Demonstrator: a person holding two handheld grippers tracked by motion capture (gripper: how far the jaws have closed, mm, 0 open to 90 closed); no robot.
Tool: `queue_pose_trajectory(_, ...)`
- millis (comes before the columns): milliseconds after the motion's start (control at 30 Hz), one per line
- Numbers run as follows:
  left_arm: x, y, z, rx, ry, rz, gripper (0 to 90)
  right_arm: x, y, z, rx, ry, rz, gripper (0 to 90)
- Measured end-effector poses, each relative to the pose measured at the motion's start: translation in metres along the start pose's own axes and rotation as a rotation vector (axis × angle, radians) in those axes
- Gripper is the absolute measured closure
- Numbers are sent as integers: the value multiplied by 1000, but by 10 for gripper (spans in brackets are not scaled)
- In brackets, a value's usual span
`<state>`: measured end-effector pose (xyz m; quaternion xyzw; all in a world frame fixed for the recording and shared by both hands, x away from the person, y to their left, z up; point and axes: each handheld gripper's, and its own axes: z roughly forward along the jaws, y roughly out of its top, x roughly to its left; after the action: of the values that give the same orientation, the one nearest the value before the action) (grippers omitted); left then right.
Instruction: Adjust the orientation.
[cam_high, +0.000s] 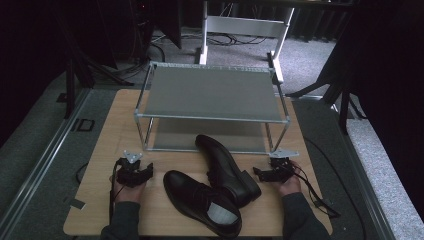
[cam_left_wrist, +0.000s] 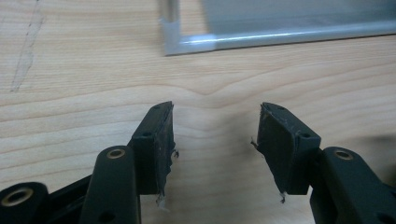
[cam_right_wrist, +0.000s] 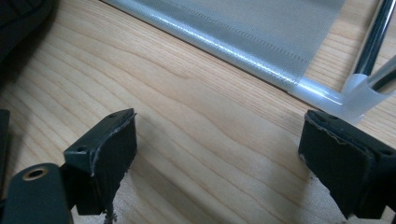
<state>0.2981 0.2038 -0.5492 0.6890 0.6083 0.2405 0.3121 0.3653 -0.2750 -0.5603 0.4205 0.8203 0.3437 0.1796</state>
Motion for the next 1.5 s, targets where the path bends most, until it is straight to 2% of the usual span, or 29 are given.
queue_pose_trajectory(100,-6,0,-11,-12,-41,9,460,0,0,0,0,-1,1,113)
queue_pose_trajectory(200,-12,0,-20,-23,-64,28,459,0,0,0,-1,-2,1,114)
queue_pose_trajectory(300,-14,-1,-26,-29,-87,30,463,0,0,0,-1,-2,1,114)
queue_pose_trajectory(367,-16,-1,-28,-30,-81,38,471,0,0,0,-1,-3,2,115)
queue_pose_trajectory(400,-17,-2,-31,-28,-95,40,474,0,0,0,-1,-2,2,115)
queue_pose_trajectory(667,-26,-7,-41,-41,-118,65,505,0,0,0,-1,-3,2,115)
queue_pose_trajectory(900,-35,-8,-52,-66,-140,104,526,0,0,0,-1,-3,2,116)
queue_pose_trajectory(1067,-44,-10,-58,-60,-162,135,544,0,0,-1,-6,-7,8,136)
queue_pose_trajectory(1333,-64,-19,-71,-44,-214,213,581,0,-1,-1,-6,-7,8,137)
queue_pose_trajectory(1500,-73,-26,-79,-40,-240,239,606,0,0,-1,-6,-7,7,137)
